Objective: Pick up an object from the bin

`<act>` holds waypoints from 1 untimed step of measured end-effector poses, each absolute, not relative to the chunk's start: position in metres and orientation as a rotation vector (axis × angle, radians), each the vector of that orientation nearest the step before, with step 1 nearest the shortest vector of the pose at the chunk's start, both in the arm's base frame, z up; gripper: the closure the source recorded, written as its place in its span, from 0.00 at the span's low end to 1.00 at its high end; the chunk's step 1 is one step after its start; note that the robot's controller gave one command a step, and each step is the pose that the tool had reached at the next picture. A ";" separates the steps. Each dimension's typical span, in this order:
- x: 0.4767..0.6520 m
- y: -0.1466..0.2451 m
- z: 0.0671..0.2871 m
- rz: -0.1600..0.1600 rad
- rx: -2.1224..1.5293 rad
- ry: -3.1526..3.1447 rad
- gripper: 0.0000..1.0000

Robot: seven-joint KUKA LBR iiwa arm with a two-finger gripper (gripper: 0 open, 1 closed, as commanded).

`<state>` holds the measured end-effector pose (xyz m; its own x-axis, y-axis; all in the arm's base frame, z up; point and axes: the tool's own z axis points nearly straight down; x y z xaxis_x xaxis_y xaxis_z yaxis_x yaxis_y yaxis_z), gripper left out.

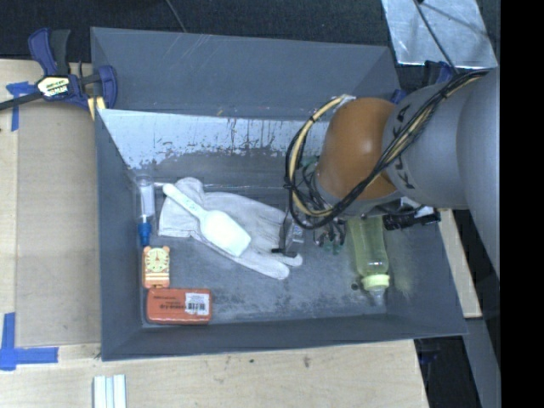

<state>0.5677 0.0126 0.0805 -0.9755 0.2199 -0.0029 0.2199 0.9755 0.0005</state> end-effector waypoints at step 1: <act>0.567 0.013 0.080 0.000 0.347 3.120 0.00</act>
Offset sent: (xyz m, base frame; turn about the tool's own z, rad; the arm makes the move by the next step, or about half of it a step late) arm 0.0000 0.0000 0.0000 0.0000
